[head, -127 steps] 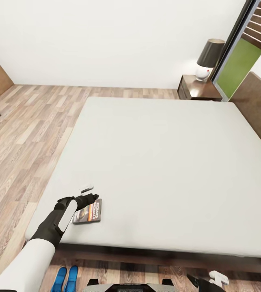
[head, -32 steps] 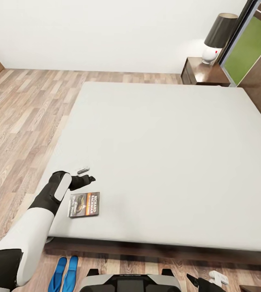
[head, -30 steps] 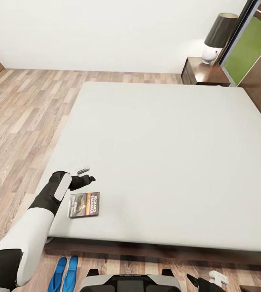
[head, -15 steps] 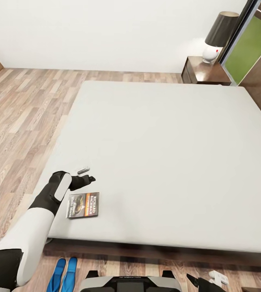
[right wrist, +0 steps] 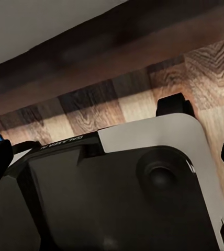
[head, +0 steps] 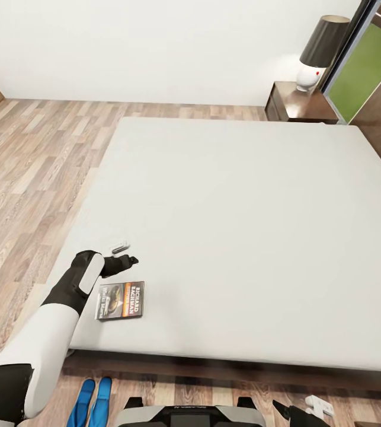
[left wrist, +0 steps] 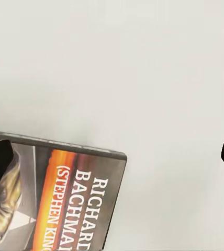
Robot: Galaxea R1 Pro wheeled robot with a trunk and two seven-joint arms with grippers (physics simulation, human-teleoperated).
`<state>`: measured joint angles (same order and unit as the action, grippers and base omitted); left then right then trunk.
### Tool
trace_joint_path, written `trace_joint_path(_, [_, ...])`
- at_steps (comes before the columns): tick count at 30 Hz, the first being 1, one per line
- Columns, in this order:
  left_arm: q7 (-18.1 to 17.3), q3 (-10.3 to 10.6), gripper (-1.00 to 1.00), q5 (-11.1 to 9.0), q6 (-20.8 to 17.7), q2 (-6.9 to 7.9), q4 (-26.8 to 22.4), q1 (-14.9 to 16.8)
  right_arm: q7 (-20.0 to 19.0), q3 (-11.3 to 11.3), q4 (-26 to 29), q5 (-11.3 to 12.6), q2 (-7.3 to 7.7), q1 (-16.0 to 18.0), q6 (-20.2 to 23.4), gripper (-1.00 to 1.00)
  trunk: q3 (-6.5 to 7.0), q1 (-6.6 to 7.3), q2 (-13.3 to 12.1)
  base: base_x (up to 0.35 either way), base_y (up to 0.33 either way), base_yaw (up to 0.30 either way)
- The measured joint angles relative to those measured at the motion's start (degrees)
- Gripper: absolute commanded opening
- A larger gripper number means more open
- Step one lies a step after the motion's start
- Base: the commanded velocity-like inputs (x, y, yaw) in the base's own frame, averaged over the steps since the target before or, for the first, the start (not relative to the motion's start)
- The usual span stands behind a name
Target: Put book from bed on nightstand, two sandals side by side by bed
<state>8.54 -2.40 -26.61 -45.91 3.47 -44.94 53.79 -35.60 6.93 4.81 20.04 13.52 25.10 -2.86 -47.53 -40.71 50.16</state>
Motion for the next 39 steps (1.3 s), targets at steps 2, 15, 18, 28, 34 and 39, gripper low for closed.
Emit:
trace_joint_path(2, [0.06,-0.44,1.00,0.04,1.56,0.08,0.02,-0.03,0.00,0.00,0.01,0.00,0.01,0.00,0.01,1.00,0.00,0.00,0.00,0.000,0.000,0.000])
trace_joint_path(15, [0.29,-2.56,1.00,0.17,2.99,0.50,0.01,-0.10,0.00,0.00,0.02,0.00,0.06,0.01,0.04,1.00,0.00,0.00,0.00,0.000,0.000,0.000])
trace_joint_path(18, [0.31,-2.56,1.00,0.18,3.00,1.34,0.01,-0.10,0.00,0.00,0.02,0.00,0.09,0.01,0.05,1.00,0.00,0.00,0.00,0.000,0.000,0.000])
trace_joint_path(28, [0.31,-2.50,1.00,0.15,3.09,2.06,0.01,-0.11,0.00,0.00,0.02,0.00,0.10,0.00,0.04,1.00,-0.89,-1.09,1.99,0.000,0.000,0.000])
trace_joint_path(34, [0.30,-2.49,1.00,0.15,3.09,2.07,0.01,-0.11,0.00,0.00,0.02,0.00,0.10,-0.02,0.05,1.00,-1.97,-2.41,4.40,0.000,0.000,0.000])
trace_joint_path(39, [0.29,-2.49,1.00,0.12,3.09,2.00,0.01,-0.11,0.00,0.00,0.02,0.00,0.10,0.00,0.05,1.00,-2.87,-3.51,6.41,0.000,0.000,0.000])
